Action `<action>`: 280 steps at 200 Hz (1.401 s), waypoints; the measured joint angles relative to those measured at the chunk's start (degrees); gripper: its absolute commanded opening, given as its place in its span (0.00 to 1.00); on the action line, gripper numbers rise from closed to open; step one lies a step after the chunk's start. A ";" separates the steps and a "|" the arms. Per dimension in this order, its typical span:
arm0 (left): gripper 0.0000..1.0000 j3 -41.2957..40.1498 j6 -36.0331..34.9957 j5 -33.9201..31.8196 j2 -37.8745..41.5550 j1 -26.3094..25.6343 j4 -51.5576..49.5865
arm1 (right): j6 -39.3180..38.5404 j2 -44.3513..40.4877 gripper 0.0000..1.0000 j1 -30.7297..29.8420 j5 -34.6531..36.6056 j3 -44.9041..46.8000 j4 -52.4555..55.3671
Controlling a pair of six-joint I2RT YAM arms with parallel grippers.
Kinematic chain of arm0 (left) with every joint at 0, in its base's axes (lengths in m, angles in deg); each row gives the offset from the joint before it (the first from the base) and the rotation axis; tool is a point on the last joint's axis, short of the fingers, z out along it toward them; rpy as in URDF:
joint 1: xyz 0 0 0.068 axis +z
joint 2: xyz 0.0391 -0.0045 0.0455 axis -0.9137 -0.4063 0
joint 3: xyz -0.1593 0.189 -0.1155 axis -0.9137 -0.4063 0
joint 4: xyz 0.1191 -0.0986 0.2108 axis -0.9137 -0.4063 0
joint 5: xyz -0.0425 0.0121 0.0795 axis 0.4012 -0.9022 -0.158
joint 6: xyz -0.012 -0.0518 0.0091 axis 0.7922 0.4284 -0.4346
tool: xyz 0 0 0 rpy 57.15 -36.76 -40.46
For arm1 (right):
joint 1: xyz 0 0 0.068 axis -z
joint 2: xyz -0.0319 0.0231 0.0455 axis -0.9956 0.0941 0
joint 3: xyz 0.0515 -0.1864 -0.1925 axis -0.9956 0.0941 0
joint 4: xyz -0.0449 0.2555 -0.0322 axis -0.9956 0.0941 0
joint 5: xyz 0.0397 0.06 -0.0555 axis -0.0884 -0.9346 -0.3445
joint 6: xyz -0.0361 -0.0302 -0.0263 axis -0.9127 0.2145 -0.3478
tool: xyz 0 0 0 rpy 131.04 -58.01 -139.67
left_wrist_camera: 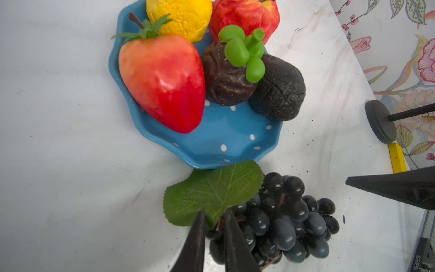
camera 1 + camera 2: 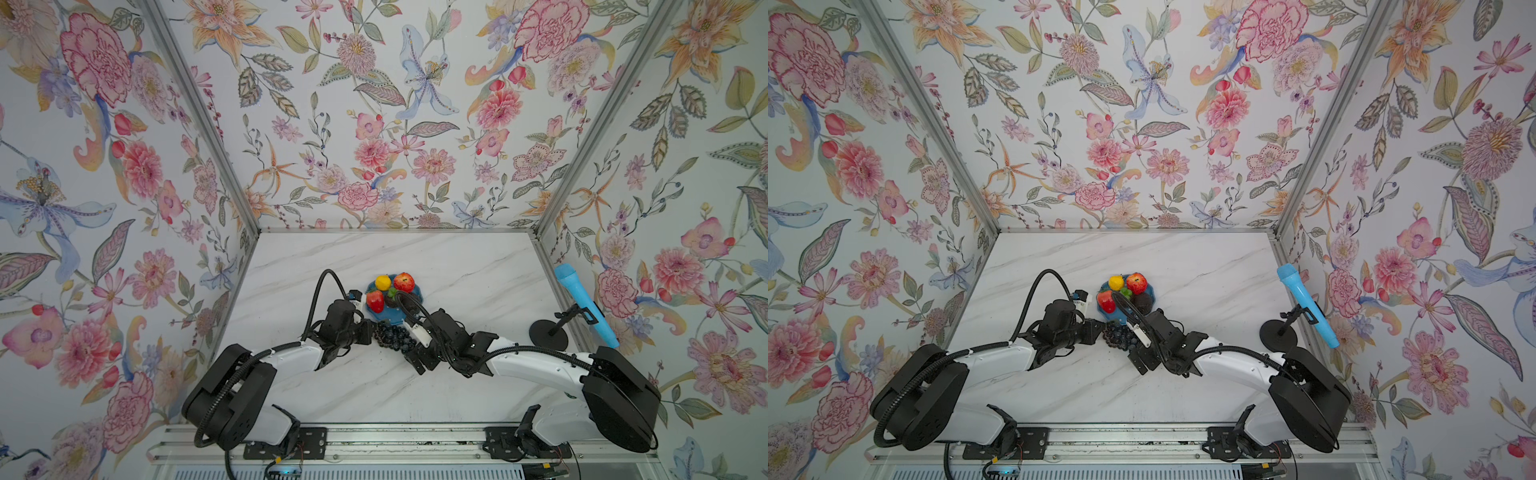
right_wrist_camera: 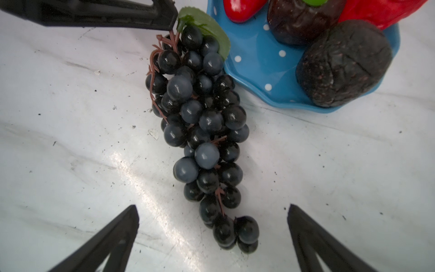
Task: Arrange fruit in a fruit bowl
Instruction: Pick up the fruits from the center of the table.
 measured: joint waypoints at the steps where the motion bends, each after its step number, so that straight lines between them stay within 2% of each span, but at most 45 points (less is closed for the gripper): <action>1: 0.14 0.00 0.04 0.00 -0.02 0.00 0.07 | 0.00 0.00 0.99 0.00 0.00 0.00 0.00; 82: 0.00 0.20 2.36 0.83 -0.48 0.00 3.48 | 0.04 -0.55 1.00 0.00 0.44 0.87 -0.20; 104: 0.00 0.09 2.71 0.92 -0.04 0.00 4.13 | 0.22 -1.11 1.00 0.02 1.01 1.07 -0.24; 191: 0.00 -1.88 1.90 -1.38 11.76 -2.49 3.93 | 0.50 -8.68 1.00 4.15 2.60 2.99 -0.44; 237: 0.00 4.33 0.39 -2.62 11.43 -3.21 2.58 | 1.29 -12.22 1.00 5.79 2.78 4.76 -1.84; 280: 0.00 11.98 -0.07 -2.40 6.82 -4.79 3.10 | 2.19 -13.46 1.00 5.95 2.75 7.39 -1.97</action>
